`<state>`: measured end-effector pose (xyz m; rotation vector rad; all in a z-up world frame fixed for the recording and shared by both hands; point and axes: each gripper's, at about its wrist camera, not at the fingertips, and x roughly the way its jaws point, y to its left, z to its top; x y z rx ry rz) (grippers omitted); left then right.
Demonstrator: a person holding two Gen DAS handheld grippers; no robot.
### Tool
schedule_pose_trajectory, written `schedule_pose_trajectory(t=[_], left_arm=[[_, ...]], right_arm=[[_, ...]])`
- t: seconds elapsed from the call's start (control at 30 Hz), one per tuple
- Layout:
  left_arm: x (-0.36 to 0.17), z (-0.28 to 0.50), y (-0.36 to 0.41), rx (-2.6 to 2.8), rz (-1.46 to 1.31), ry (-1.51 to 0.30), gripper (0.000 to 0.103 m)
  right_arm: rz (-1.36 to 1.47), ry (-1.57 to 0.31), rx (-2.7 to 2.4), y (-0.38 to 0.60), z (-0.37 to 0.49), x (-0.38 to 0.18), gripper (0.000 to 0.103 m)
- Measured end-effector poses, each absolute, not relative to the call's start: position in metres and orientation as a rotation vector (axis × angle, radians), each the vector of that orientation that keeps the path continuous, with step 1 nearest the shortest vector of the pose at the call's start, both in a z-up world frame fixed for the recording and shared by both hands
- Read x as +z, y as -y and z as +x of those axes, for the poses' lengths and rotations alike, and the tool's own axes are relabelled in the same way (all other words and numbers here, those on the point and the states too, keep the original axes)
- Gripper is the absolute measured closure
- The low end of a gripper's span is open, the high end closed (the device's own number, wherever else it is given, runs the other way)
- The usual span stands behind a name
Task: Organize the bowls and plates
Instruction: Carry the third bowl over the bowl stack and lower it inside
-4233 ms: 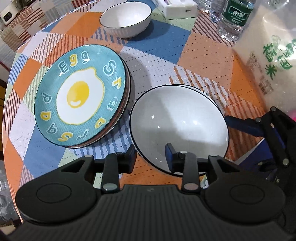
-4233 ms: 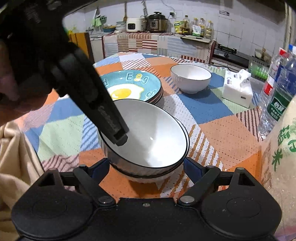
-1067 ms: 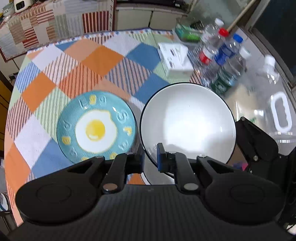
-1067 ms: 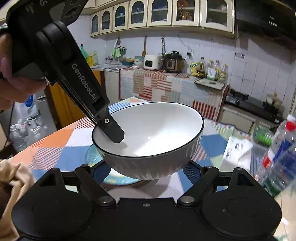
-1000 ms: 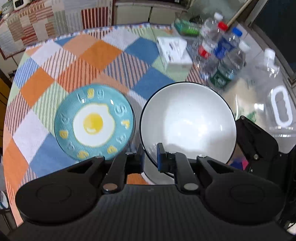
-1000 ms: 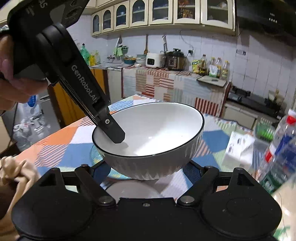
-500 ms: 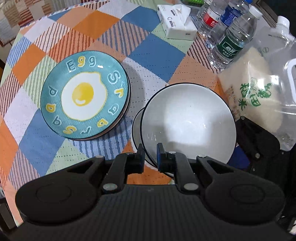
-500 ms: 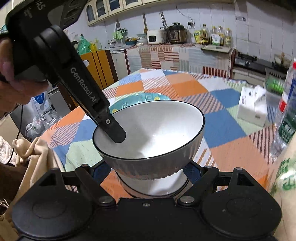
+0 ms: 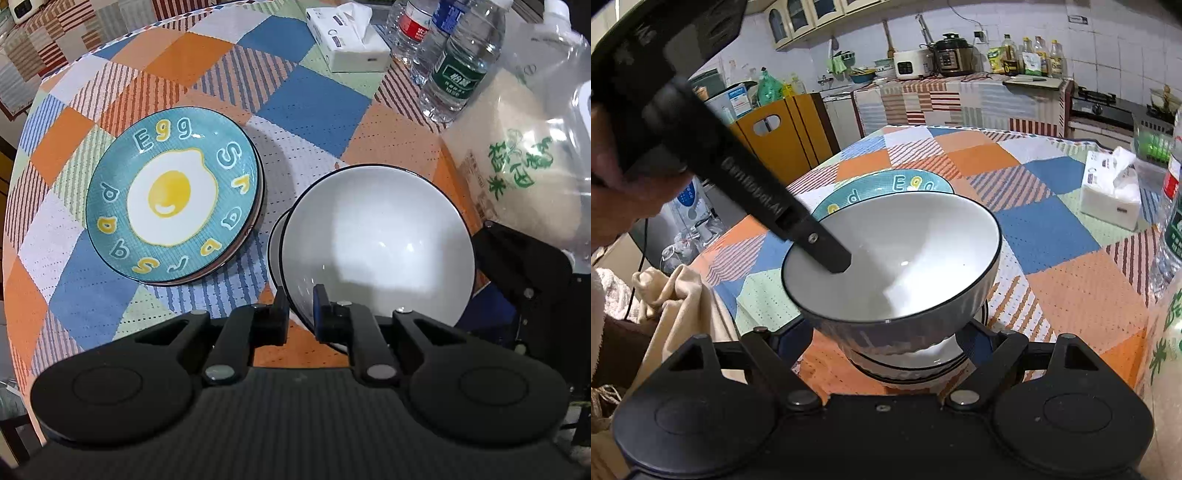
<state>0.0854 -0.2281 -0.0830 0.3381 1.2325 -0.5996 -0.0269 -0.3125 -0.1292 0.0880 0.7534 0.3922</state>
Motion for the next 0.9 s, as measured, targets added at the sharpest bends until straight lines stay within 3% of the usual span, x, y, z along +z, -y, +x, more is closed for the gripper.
schedule_pose_trajectory(t=[0.9], left_arm=[[-0.101,0.079,0.256,-0.535,0.562,-1.138,0.088]], right_arm=[[-0.023,-0.875,0.236,0.293,-0.025,-0.126,0.012]])
